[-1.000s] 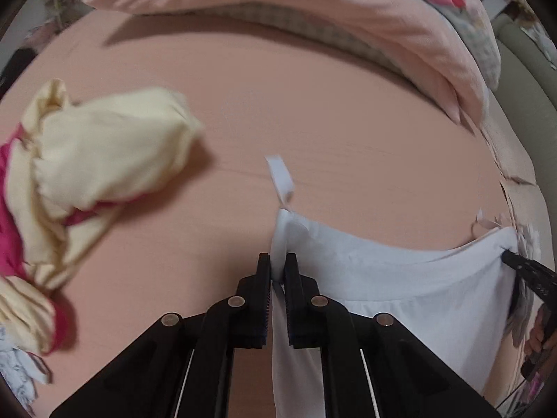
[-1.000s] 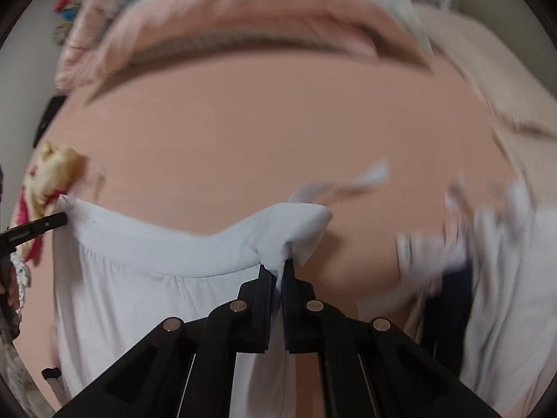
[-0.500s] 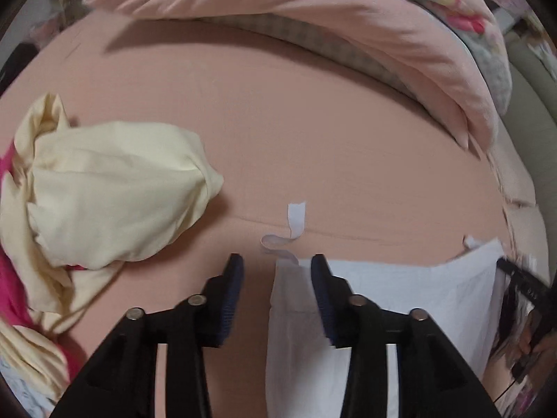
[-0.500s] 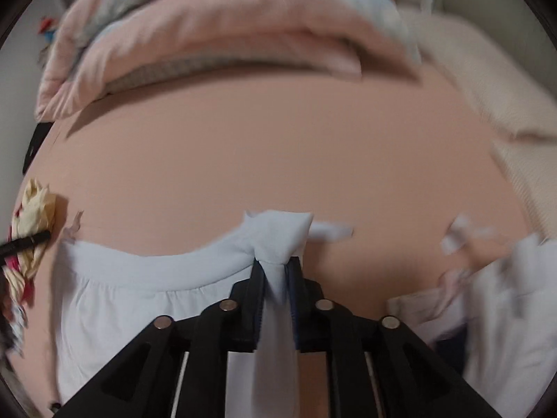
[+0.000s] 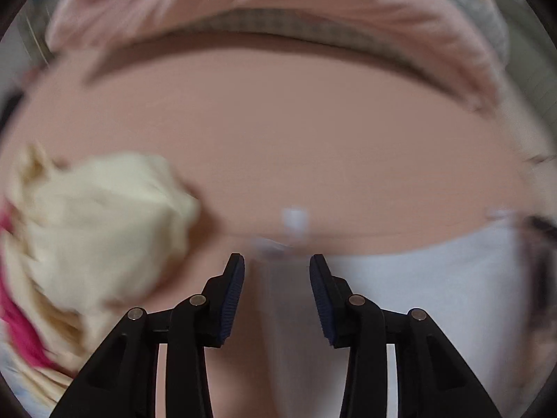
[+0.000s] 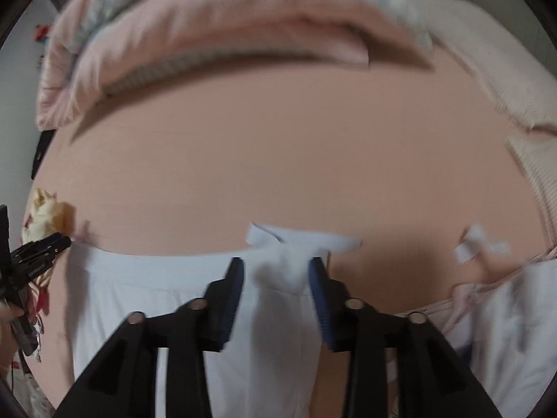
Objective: Fold clothes
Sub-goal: 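Release the tabs and move both grippers back toward the shirt hem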
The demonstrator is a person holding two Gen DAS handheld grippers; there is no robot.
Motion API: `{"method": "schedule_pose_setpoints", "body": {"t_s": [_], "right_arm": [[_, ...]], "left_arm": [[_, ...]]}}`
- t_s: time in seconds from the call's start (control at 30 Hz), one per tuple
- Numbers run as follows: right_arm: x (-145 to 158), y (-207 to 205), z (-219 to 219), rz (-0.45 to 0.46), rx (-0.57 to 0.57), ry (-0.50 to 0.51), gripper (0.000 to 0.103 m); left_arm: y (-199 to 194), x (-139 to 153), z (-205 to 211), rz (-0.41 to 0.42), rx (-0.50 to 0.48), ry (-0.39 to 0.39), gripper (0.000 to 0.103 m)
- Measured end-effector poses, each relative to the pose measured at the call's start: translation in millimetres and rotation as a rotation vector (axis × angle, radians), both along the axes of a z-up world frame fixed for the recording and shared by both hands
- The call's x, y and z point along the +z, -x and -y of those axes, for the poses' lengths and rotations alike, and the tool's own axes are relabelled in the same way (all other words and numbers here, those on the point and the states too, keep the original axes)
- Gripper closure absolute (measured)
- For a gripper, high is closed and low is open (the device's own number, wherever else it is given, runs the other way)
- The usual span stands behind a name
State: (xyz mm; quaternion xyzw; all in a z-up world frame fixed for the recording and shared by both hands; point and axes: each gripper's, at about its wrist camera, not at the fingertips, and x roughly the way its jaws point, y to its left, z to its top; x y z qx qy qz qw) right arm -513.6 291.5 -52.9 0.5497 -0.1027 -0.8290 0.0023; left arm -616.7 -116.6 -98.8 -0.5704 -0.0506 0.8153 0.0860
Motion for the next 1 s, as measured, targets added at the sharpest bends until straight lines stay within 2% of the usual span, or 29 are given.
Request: {"method": "schedule_pose_setpoints", "body": {"t_s": [0.1, 0.17, 0.2, 0.23, 0.3, 0.33, 0.37, 0.47, 0.5, 0.57, 0.67, 0.8, 0.9, 0.93, 1.0], "right_arm": [[16.4, -21.1, 10.6, -0.015, 0.019, -0.021, 0.061], [0.3, -21.3, 28.3, 0.045, 0.149, 0.016, 0.061], [-7.7, -21.3, 37.1, 0.075, 0.213, 0.034, 0.061], [-17.8, -20.8, 46.4, 0.108, 0.272, 0.034, 0.061], [-50.5, -14.3, 65.7, 0.198, 0.335, -0.103, 0.062], [-57.5, -10.1, 64.3, 0.207, 0.3, -0.146, 0.064], [-51.7, -7.5, 58.5, 0.195, 0.23, -0.116, 0.064], [-11.0, -25.7, 48.7, 0.094, 0.107, 0.03, 0.061], [0.3, -40.1, 51.5, 0.071, 0.131, 0.066, 0.061], [11.5, -73.0, 62.2, 0.081, 0.187, 0.064, 0.061], [4.4, -123.0, 70.0, 0.146, 0.239, 0.079, 0.061], [-13.7, -180.9, 80.5, 0.211, 0.246, 0.097, 0.061], [-32.4, -207.1, 79.5, 0.219, 0.228, 0.062, 0.061], [-34.9, -220.4, 83.6, 0.211, 0.233, 0.039, 0.061], [-38.7, -240.0, 95.0, 0.188, 0.253, -0.037, 0.061]], "left_arm": [[-26.8, 4.3, -10.1, 0.03, -0.084, -0.042, 0.067], [-42.0, -9.2, -20.5, 0.084, -0.163, -0.074, 0.067], [-45.6, -19.9, -29.2, 0.112, -0.197, -0.041, 0.067], [-44.4, -33.0, -36.1, 0.126, -0.215, 0.042, 0.067], [-33.4, -44.4, -40.5, 0.115, -0.186, 0.151, 0.067], [-27.8, -37.0, -38.5, 0.107, -0.135, 0.13, 0.067], [-25.7, -30.7, -37.8, 0.103, -0.097, 0.108, 0.067], [-71.9, -29.7, -54.6, 0.141, -0.164, 0.046, 0.067], [-87.3, -29.4, -60.1, 0.154, -0.187, 0.025, 0.067], [-118.0, -28.7, -71.3, 0.179, -0.232, -0.016, 0.067], [-164.2, -27.6, -88.1, 0.216, -0.299, -0.079, 0.067], [-224.8, -26.5, -110.2, 0.261, -0.385, -0.158, 0.067], [-253.3, -28.6, -122.4, 0.199, -0.397, -0.142, 0.067], [-256.7, -26.3, -123.2, 0.178, -0.383, -0.134, 0.067], [-258.9, -20.6, -115.6, 0.173, -0.324, -0.168, 0.067]]}}
